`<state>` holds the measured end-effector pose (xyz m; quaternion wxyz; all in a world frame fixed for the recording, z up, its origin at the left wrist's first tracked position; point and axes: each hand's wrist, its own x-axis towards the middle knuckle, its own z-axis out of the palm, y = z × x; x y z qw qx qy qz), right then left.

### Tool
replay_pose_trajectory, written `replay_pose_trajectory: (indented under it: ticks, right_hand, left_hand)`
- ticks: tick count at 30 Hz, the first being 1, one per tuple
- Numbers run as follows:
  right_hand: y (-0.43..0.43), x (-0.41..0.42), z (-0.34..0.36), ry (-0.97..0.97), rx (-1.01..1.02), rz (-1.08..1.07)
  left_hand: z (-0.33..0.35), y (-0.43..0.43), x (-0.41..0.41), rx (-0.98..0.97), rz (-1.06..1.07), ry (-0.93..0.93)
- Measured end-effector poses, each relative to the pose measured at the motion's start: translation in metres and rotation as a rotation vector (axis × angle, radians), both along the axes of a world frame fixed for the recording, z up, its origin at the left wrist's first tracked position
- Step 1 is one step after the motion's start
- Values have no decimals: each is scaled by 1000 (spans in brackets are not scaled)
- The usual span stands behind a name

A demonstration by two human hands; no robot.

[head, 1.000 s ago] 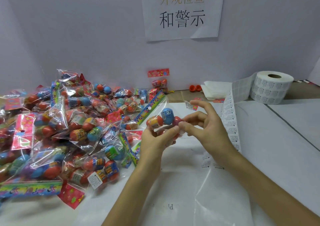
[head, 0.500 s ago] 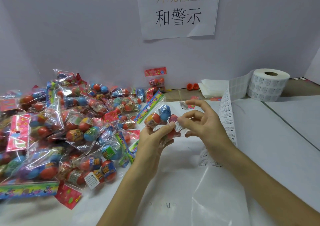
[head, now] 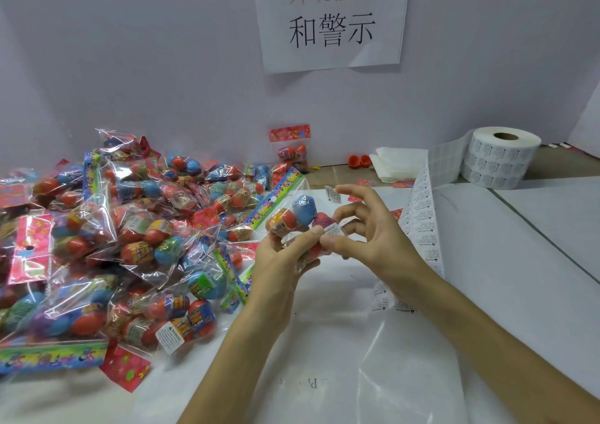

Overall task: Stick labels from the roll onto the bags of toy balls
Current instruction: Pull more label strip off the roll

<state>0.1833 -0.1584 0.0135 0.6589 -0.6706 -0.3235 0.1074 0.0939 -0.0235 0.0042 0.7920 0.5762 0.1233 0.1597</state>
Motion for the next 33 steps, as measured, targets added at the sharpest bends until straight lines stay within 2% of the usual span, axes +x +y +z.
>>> replay_pose_trajectory:
  ticks: [10,16,27,33]
  right_hand:
    - [1,1,0,29,105,-63]
    - [-1,0,2,69,164,-22]
    - [-2,-2,4,27,112,-80]
    - [1,-4,4,67,92,-96]
  left_hand:
    - [-1,-4,3,-9,-16,-68]
    - [0,0,1,-56,20,-51]
    - [1,1,4,-151,63,-49]
    - [4,3,2,-63,110,-28]
